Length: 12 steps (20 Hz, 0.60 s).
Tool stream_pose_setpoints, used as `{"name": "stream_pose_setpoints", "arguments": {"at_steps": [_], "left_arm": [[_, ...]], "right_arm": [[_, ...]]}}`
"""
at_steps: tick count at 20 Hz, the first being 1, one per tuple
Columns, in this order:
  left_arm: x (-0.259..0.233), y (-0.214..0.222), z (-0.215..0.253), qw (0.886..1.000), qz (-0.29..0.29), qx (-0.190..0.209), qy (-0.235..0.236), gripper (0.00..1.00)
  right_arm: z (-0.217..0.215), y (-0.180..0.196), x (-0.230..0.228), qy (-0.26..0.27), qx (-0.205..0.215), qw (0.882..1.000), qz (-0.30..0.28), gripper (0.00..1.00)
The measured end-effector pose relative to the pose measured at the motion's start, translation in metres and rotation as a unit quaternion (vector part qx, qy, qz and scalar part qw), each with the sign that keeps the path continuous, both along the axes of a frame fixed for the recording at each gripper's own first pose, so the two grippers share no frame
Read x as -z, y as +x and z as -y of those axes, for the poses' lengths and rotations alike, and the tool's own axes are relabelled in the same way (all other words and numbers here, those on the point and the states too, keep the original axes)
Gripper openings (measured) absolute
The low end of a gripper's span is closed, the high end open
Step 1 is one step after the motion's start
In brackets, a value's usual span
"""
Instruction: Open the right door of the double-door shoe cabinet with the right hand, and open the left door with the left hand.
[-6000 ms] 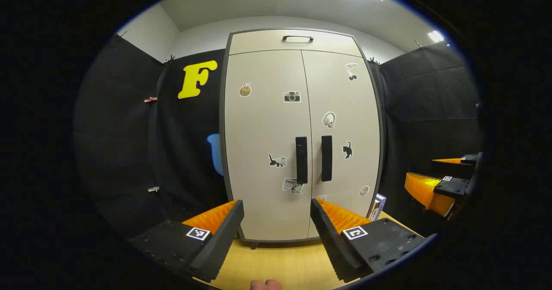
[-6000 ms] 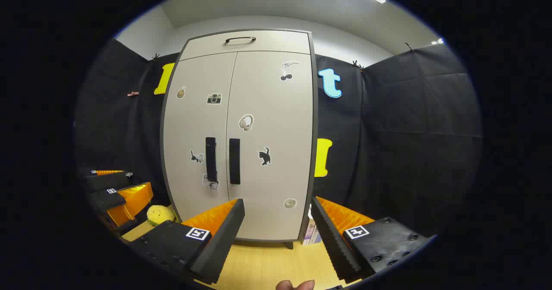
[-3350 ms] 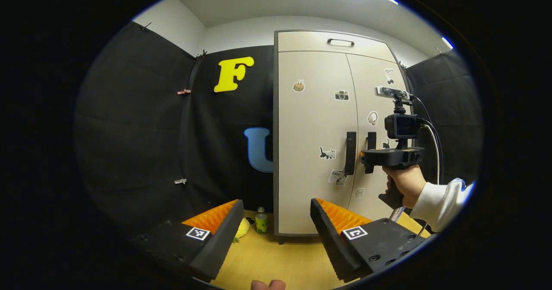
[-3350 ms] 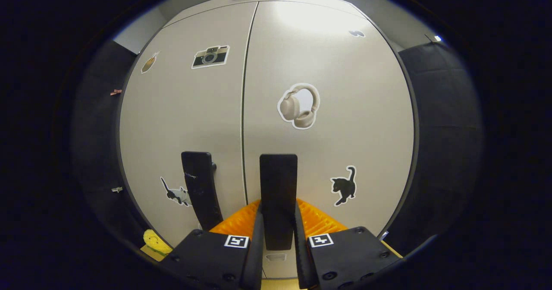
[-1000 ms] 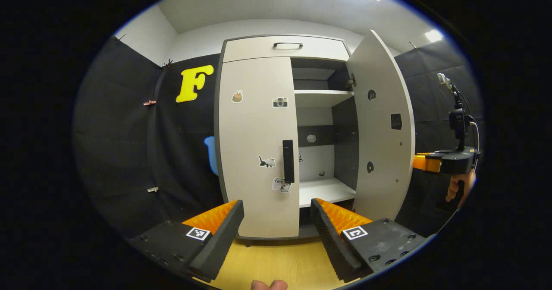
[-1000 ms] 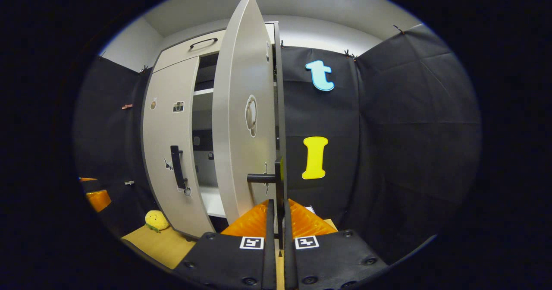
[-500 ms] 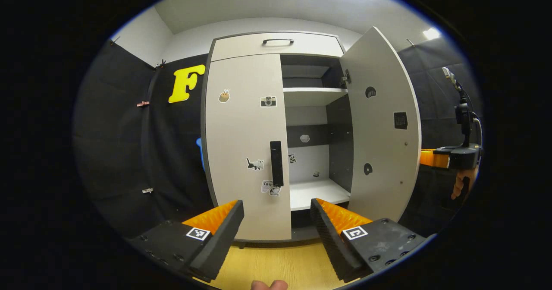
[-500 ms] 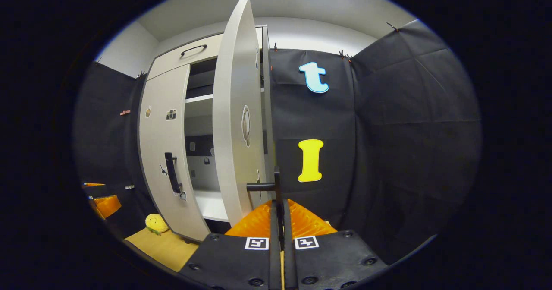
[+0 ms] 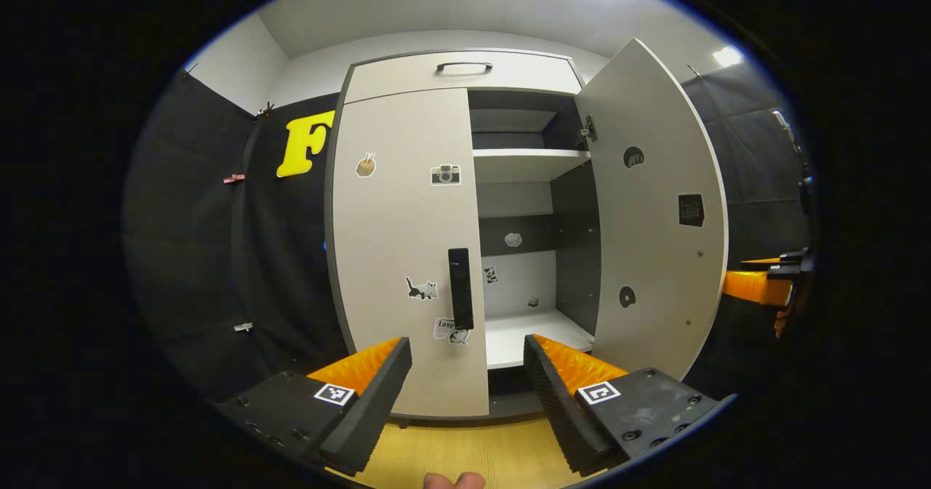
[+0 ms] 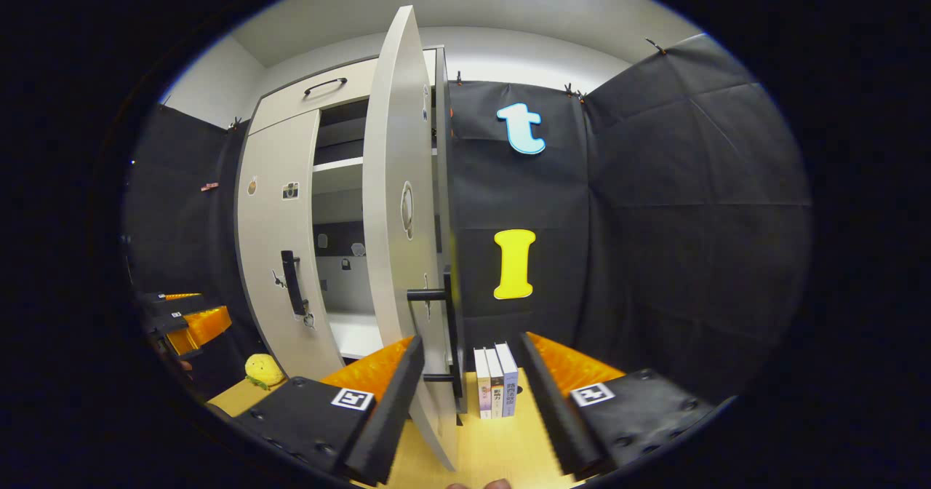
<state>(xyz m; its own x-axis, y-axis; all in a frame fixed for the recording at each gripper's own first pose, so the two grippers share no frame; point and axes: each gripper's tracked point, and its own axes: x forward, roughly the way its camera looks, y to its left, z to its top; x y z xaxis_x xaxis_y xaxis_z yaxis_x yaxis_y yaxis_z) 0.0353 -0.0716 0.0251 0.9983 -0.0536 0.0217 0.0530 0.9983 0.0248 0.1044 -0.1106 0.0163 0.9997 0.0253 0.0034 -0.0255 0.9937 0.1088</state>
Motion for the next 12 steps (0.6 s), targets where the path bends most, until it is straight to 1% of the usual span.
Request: {"name": "stream_pose_setpoints", "arguments": {"at_steps": [1, 3, 5, 7, 12], "left_arm": [[-0.001, 0.006, 0.002, 1.000, 0.000, 0.005, 0.000, 0.95], [0.000, 0.023, 0.005, 1.000, -0.002, 0.009, 0.000, 0.95], [0.000, 0.042, 0.005, 1.000, -0.002, 0.007, -0.003, 0.95], [-0.001, 0.063, 0.004, 1.000, 0.004, 0.004, 0.000, 0.95], [0.002, 0.126, -0.007, 1.000, 0.000, -0.025, 0.005, 0.94]], "right_arm": [[0.002, -0.006, -0.006, 0.007, 0.003, 1.000, 0.003, 1.00], [0.009, -0.012, -0.009, 0.029, 0.014, 0.999, 0.009, 0.99], [0.012, -0.019, -0.007, 0.043, 0.014, 0.999, 0.008, 0.99], [0.012, -0.024, -0.001, 0.046, 0.012, 0.999, 0.003, 0.98], [0.027, -0.029, 0.011, 0.046, 0.018, 0.999, -0.009, 0.98]]}}
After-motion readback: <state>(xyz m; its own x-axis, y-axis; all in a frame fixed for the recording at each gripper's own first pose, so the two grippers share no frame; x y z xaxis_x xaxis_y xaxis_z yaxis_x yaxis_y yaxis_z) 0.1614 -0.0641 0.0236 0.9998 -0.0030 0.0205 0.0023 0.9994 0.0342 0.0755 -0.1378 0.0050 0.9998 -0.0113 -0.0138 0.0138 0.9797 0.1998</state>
